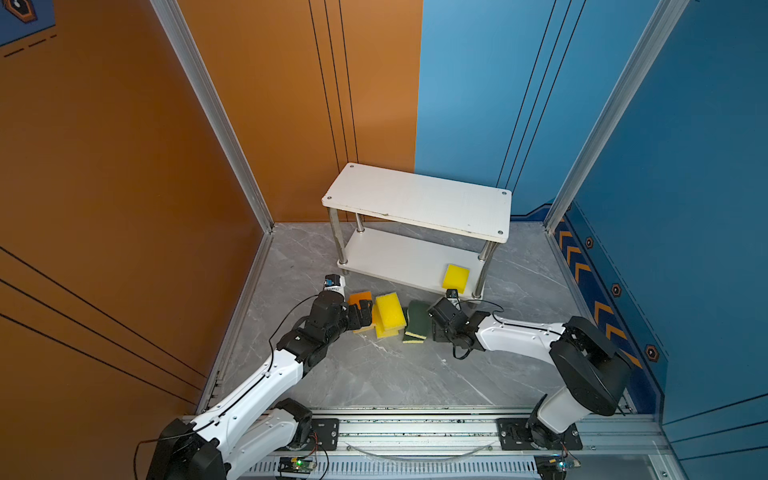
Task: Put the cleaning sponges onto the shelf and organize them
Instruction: 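Lower the right gripper and close it on the second flat yellow sponge, then lift the flat yellow sponge and carry it onto the lower shelf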
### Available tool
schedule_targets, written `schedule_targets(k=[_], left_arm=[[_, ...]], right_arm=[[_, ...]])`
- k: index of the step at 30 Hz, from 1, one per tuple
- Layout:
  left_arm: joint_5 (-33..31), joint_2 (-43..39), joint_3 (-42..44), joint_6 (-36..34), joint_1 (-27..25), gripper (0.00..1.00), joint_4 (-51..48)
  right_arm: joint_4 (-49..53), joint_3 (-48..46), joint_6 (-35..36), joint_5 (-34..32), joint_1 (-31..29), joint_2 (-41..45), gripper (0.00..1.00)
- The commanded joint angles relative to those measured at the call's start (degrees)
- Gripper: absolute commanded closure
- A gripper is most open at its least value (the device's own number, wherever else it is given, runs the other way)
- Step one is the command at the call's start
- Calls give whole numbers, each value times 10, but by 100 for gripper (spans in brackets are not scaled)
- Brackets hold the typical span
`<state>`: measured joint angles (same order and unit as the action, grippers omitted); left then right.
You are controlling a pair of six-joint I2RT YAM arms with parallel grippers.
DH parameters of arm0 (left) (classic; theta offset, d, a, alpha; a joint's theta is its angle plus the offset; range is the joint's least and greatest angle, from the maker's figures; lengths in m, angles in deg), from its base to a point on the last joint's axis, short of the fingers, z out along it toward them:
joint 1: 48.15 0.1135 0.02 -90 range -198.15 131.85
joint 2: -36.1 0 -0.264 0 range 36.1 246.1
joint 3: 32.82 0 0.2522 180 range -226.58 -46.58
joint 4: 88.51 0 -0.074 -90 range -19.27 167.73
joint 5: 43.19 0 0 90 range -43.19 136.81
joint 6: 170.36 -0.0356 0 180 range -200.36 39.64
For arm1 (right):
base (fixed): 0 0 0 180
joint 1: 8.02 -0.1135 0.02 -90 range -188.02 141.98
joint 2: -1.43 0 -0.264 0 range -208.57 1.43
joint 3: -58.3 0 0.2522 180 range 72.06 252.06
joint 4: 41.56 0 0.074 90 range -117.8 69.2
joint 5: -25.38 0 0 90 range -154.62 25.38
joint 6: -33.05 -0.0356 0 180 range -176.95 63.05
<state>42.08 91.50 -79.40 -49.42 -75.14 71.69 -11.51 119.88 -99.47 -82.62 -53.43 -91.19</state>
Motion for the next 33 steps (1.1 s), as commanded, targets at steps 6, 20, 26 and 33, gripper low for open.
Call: schedule_targets(k=[6,20,26,33], left_arm=[[-15,-19,-7,-11,-4,3,-17],[18,-24,-16,-24,2,2,-14],[29,-34,-14,-36,14,2,-20],[63,-34,-21,-57,44,2,-23]], right_arm=[[72,36,-43,-21,1,46,33],[115,116,-58,-93,-19,93,35],[121,200,-50,-130,-22,40,35],[124,309,-34,-141,-9,-51,35]])
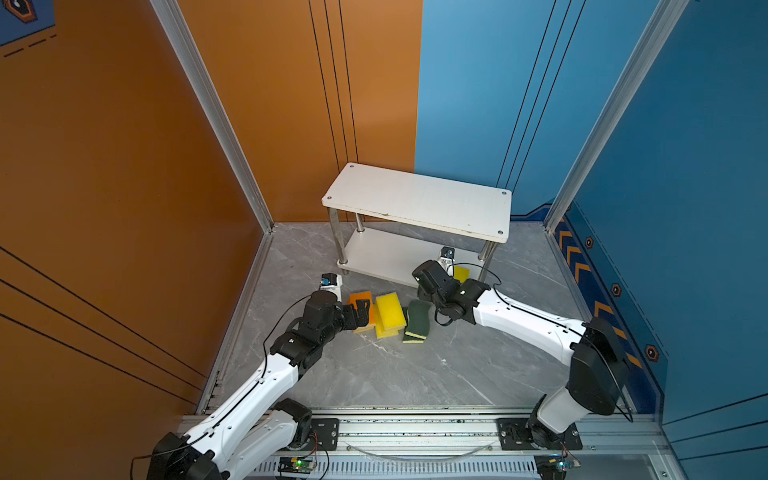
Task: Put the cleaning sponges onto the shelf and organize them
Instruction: 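Lift the flat yellow sponge and carry it onto the lower shelf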
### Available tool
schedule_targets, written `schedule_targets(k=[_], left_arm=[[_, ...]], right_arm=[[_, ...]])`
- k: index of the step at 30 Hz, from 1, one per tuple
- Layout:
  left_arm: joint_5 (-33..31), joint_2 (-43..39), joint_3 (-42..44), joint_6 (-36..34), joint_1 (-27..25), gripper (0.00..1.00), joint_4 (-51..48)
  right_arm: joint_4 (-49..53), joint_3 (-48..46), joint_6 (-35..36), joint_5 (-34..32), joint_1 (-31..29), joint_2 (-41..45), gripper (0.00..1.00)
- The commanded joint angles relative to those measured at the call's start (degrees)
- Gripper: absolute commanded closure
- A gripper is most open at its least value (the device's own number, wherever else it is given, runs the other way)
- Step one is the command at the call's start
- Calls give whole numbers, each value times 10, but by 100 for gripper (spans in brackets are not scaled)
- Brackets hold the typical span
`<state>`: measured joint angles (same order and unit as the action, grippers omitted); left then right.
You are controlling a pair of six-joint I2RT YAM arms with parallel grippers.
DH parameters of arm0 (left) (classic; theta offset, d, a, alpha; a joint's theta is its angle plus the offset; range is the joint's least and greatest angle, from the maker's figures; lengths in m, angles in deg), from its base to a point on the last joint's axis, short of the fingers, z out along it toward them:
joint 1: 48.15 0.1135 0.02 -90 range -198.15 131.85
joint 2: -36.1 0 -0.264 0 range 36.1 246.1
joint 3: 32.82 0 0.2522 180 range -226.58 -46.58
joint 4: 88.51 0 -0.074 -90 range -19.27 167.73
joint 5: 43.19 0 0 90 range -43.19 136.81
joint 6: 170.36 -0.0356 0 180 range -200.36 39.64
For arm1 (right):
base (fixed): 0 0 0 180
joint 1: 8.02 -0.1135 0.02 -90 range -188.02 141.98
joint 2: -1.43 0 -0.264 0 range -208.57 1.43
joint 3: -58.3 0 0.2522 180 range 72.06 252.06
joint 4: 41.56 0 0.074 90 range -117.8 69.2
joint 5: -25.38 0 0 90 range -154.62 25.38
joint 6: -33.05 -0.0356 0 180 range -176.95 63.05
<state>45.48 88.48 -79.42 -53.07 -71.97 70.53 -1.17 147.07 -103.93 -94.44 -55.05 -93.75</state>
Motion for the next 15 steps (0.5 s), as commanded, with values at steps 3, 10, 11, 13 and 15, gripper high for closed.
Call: schedule_targets(k=[3,10,11,13,15], left_arm=[[48,5,-26,-26,24,2,-8],[81,23,-28,-28,53,3,7],[85,25,-26,-26,56,2,11],[91,27,-22,-24,59,2,20],[94,30,-18,-22,61,2,28]], right_arm=[[21,77,11,-27,15,-59,34],[27,155,9,-30,28,-134,34],[28,161,9,-32,29,-144,34],[28,168,5,-31,33,-157,34],[28,171,0,-30,39,-168,34]])
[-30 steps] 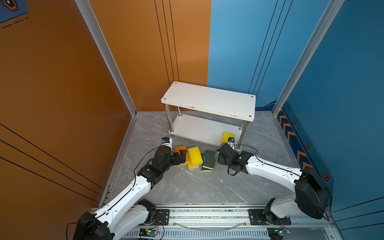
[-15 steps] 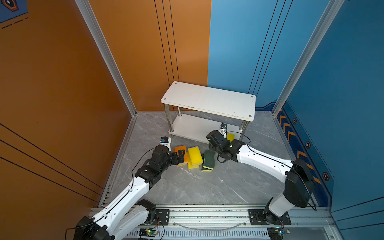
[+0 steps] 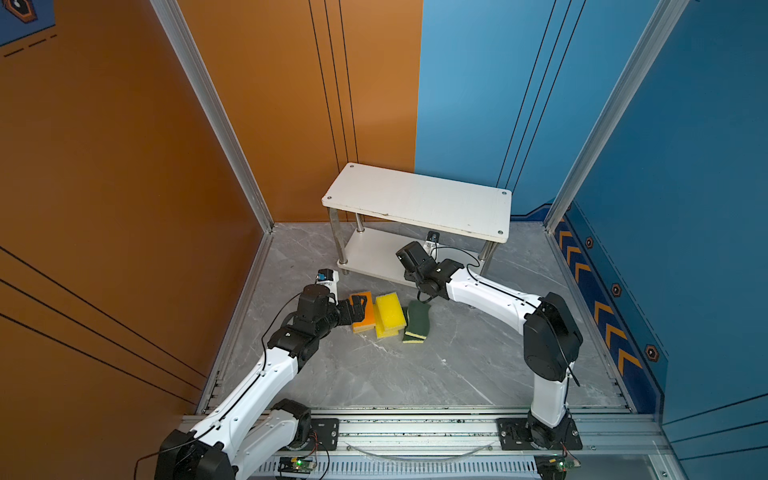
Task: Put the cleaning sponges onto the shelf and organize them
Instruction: 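Lift the flat yellow sponge and carry it onto the lower shelf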
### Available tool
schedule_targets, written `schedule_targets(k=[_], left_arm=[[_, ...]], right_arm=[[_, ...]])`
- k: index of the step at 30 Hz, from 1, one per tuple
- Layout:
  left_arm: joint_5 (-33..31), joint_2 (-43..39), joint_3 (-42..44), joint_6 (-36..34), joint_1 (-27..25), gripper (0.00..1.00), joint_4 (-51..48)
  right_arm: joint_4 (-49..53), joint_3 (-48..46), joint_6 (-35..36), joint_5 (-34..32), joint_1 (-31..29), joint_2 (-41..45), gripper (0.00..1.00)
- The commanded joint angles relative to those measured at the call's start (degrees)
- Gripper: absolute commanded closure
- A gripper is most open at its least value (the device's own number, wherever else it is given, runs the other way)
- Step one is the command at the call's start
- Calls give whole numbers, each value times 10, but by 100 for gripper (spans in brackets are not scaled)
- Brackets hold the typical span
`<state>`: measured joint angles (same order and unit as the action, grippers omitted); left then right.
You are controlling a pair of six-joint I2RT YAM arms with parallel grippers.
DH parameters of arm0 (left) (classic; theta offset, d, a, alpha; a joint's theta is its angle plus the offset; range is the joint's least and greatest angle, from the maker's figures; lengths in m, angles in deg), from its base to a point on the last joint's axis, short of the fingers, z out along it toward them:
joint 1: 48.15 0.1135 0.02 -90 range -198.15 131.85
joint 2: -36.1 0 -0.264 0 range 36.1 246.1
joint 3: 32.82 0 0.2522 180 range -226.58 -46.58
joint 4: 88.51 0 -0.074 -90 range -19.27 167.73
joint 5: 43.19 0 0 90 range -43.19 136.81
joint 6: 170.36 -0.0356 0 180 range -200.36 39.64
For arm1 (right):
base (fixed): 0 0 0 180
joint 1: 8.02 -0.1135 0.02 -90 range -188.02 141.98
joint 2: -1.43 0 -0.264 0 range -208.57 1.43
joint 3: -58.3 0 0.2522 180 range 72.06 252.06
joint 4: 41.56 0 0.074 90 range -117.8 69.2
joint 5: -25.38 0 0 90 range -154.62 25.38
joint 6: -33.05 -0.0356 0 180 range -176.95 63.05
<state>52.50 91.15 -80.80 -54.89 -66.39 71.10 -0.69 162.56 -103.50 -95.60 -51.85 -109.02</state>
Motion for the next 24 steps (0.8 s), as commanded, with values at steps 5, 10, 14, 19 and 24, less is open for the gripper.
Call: schedule_targets(k=[5,10,14,19,24], left_arm=[[27,9,-5,-5,11,2,22],[28,11,-5,-4,16,2,24],[29,12,-5,-3,18,3,24],[27,11,-4,-3,18,2,24],[27,14,-4,-2,18,2,25]], right_arm=[[23,18,-9,-15,21,-32,34],[23,18,-12,-10,30,-43,34],[23,19,-13,-4,32,-52,34],[23,18,-14,0,32,-59,34],[23,18,-17,2,32,-66,34]])
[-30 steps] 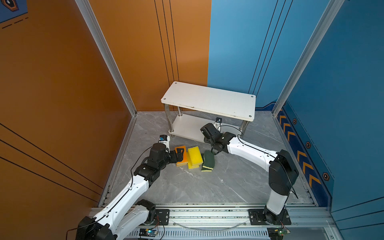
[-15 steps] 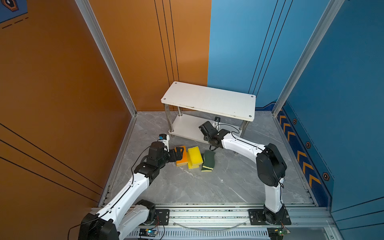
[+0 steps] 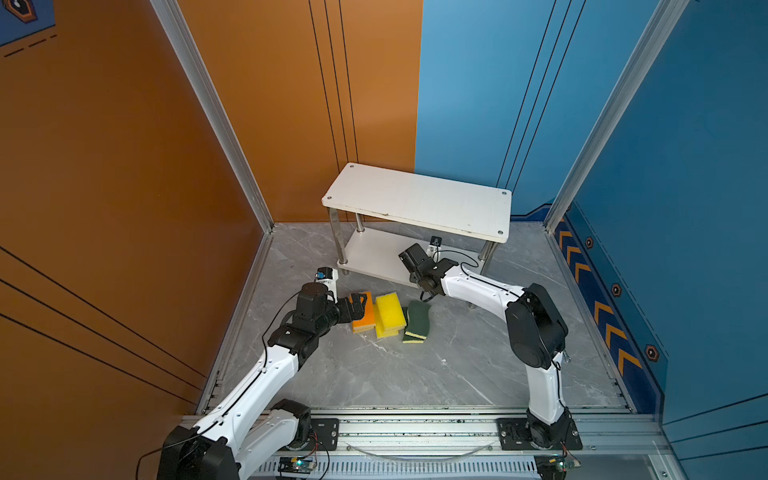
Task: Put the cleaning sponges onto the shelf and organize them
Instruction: 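Lift the flat yellow sponge and carry it onto the lower shelf, then set the sponge beside the first one and open the right gripper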
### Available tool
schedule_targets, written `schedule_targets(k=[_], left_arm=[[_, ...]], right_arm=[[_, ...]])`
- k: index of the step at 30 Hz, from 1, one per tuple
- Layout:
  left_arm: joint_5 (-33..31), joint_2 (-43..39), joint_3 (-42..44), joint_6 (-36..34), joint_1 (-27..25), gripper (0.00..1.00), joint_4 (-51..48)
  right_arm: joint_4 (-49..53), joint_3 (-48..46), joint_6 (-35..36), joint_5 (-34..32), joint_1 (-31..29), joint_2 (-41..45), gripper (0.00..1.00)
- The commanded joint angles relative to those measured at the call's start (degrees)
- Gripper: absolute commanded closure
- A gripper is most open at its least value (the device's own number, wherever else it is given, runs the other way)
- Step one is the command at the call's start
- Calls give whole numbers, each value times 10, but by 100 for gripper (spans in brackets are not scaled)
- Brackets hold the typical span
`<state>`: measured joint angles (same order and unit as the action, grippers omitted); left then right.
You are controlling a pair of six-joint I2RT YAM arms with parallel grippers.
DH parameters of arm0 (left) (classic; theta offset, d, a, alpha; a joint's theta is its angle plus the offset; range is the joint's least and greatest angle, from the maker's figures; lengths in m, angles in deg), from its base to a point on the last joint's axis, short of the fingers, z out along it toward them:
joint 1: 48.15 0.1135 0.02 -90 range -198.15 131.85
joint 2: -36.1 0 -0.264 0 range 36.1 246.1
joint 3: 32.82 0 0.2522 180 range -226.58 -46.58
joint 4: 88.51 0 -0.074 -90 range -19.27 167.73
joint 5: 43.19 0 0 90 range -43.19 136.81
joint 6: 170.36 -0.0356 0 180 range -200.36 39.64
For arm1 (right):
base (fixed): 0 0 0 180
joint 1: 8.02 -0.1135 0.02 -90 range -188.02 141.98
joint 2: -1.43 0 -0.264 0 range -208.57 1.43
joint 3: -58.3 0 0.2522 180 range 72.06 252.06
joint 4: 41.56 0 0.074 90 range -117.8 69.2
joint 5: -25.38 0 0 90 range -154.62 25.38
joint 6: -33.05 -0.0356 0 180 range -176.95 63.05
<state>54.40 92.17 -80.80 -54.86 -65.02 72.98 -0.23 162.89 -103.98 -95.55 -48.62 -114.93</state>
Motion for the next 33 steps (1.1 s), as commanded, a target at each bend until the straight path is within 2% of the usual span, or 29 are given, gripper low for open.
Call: schedule_targets(k=[1,33], left_arm=[[8,4,-3,-3,4,2,6],[7,-2,-1,-4,4,2,5]], right_arm=[[19,16,-12,2,0,-8,34],[17,18,-31,4,0,-21,31]])
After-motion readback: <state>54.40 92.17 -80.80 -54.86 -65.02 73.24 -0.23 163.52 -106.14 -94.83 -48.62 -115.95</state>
